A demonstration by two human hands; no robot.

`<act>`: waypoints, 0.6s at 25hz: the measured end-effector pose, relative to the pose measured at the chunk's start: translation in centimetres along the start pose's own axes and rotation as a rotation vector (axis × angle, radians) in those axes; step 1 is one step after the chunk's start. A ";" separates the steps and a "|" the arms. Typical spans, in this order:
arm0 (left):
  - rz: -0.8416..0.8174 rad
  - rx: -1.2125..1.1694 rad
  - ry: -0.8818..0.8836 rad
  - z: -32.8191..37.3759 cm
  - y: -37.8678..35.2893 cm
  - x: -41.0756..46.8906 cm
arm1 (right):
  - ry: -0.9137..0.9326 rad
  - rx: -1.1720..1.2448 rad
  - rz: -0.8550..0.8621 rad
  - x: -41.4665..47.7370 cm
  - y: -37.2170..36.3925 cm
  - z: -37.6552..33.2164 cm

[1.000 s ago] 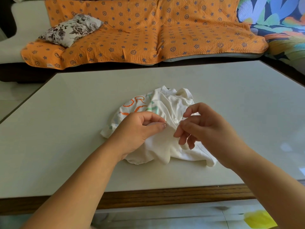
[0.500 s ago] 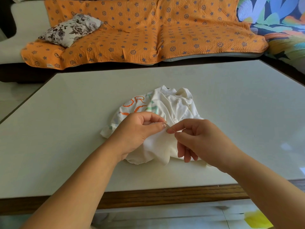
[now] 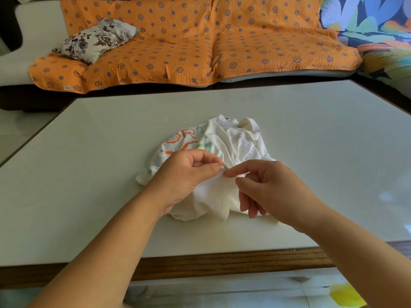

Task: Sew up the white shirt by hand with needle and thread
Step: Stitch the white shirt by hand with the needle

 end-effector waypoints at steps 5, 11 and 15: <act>0.035 0.106 -0.062 0.2 -0.2 -0.2 | -0.002 0.002 0.025 0.1 -0.1 0.2; 0.088 0.399 -0.245 1.3 -1.4 -1.0 | 0.000 0.027 0.077 0.4 -0.5 0.7; 0.127 0.327 -0.223 0.8 -1.5 -0.8 | 0.036 0.024 0.104 0.6 -0.5 0.8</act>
Point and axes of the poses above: each hand's wrist, its own x-axis towards the middle knuckle, its own y-axis out of the back of the hand, z = x × y, the point moved 3 cm from there along x, towards the middle knuckle
